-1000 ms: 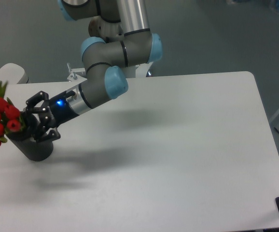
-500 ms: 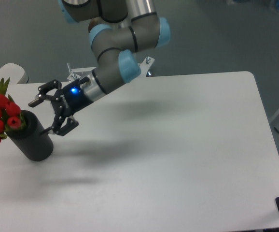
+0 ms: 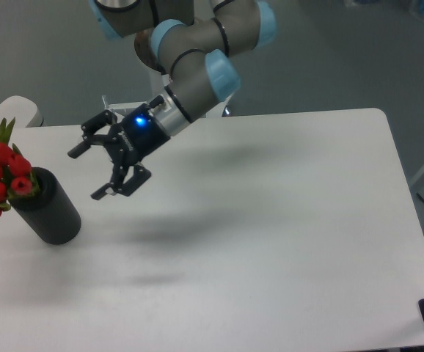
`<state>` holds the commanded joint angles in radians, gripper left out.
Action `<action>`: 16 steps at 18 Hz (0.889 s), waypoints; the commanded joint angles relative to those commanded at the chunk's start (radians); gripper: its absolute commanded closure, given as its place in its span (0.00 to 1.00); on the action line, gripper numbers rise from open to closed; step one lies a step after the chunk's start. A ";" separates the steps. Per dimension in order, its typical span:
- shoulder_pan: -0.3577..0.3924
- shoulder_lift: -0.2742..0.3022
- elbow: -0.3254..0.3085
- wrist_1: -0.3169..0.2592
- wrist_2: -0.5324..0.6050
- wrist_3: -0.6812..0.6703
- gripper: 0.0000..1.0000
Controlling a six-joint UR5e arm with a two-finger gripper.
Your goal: Insert the flowers into the vase
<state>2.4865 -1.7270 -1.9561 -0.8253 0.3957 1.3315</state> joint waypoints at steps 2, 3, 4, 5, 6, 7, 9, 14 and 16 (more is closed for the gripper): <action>0.034 -0.045 0.052 -0.002 0.041 0.000 0.00; 0.049 -0.063 0.069 -0.002 0.078 0.000 0.00; 0.063 -0.074 0.086 -0.002 0.116 0.000 0.00; 0.080 -0.091 0.104 -0.002 0.156 0.000 0.00; 0.097 -0.110 0.123 -0.003 0.191 0.000 0.00; 0.103 -0.132 0.137 -0.002 0.219 0.002 0.00; 0.112 -0.161 0.169 -0.005 0.320 0.003 0.00; 0.106 -0.233 0.278 -0.008 0.558 0.002 0.00; 0.103 -0.261 0.311 -0.008 0.630 0.011 0.00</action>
<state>2.5894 -1.9879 -1.6446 -0.8330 1.0258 1.3422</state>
